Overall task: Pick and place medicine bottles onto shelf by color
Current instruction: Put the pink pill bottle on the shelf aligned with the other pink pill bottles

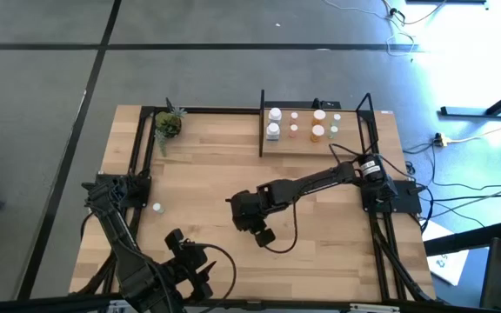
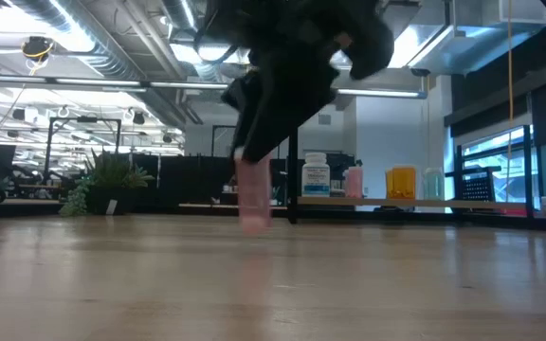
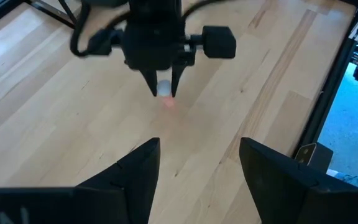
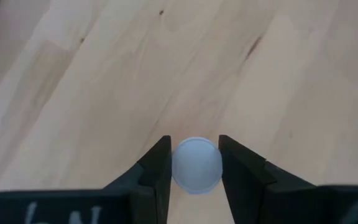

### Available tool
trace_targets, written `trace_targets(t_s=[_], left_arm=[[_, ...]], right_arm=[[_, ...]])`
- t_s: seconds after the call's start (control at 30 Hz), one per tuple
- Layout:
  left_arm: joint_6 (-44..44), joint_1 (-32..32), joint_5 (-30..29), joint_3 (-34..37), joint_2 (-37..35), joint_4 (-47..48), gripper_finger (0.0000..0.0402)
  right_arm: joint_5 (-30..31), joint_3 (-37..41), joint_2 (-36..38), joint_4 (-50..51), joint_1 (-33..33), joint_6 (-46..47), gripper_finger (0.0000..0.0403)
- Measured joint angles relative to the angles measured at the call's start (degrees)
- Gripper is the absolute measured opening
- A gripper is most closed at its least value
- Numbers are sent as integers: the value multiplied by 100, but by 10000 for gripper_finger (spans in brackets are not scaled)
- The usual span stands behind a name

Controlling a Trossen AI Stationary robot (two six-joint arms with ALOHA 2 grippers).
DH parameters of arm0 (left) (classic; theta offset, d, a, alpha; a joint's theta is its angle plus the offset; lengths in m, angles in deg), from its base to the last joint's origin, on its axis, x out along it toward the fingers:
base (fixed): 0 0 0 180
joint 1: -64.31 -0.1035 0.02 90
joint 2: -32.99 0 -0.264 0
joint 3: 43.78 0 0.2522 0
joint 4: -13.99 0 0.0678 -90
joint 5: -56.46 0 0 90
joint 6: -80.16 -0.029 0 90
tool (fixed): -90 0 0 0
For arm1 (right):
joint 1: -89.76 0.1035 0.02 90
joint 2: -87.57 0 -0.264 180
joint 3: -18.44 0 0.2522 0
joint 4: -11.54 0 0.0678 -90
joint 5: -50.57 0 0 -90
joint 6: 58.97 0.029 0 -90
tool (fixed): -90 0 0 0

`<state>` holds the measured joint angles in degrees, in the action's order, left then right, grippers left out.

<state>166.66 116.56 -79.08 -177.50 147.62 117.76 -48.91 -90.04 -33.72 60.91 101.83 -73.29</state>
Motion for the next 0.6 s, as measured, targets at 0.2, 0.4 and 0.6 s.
trace_targets(t_s=[0.2,0.4,0.6], left_arm=[[-28,-60,-177,0,0,0,214],[-588,-238,-323,0,0,-1,214],[-1272,-506,-343,0,-72,-2,214]], right_arm=[[86,0,483,632,0,769,123],[412,0,1053,998,13,1744,116],[1106,0,1715,1746,11,2340,119]])
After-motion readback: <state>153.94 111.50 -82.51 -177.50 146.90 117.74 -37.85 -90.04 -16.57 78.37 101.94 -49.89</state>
